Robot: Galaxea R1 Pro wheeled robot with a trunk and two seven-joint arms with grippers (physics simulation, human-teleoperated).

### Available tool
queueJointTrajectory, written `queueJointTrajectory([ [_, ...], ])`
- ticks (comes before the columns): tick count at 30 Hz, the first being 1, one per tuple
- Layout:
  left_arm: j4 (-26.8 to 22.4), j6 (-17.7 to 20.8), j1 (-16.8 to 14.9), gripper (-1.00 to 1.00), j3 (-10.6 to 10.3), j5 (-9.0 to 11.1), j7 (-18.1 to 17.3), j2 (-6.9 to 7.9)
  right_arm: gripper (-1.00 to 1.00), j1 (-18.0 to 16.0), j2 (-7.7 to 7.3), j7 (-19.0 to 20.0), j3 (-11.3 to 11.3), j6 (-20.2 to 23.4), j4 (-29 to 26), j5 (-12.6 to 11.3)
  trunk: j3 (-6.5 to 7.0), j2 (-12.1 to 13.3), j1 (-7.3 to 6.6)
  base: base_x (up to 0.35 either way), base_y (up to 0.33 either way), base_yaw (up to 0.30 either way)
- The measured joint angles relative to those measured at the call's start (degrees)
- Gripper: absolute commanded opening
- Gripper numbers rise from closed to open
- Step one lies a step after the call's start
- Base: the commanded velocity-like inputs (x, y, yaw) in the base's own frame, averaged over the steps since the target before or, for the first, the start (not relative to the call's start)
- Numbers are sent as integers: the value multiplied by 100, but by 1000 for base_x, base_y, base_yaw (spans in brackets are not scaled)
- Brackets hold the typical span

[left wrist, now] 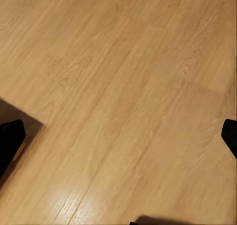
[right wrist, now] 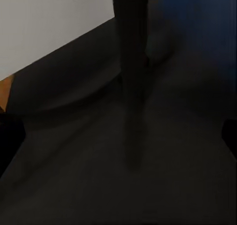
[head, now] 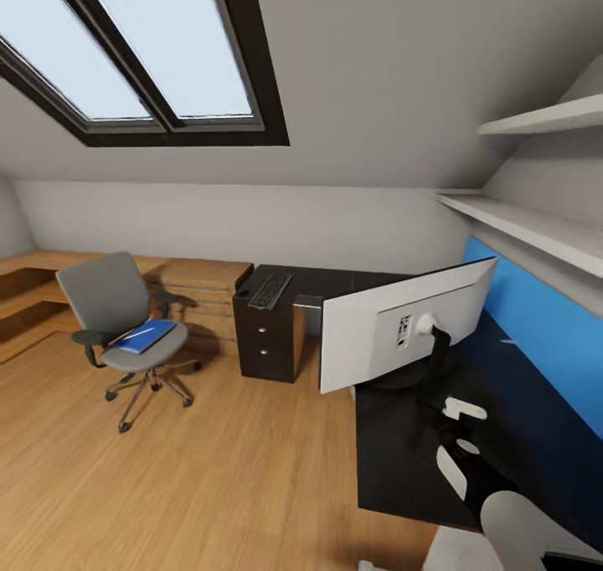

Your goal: In the bedroom, organize the workspace by keeping the computer under the desk, ensuring the monitor is on the desk, placing the keyboard on the desk next to the monitor, placing the mouse on the desk next to the keyboard, moving the folder from the swivel chair onto the desk next to the mouse, stacking the notebook on top of the folder with the pen on top of the notebook, and positioning the swivel chair next to the desk.

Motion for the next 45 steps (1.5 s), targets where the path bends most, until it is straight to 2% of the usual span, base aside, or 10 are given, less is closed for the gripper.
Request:
queueJointTrajectory([
  [5, -6, -190, 0, 100, -5, 8, 12, -6, 100, 0, 4, -11, 4, -355, 252, 243, 0, 0, 0, -1, 0, -269],
  [11, -10, -250, 0, 100, -8, 10, 12, -9, 100, 0, 9, -20, -6, -503, 334, 429, 0, 0, 0, 0, 0, -262],
  [43, -17, -262, 0, 100, -2, 10, 12, -2, 100, 0, 37, -23, 11, -522, 387, 468, 0, 0, 0, 0, 0, -25],
  [45, -17, -262, 1, 100, -1, 10, 7, -1, 100, 1, 38, -23, 10, -523, 389, 468, -32, -76, 43, 0, 0, 0],
])
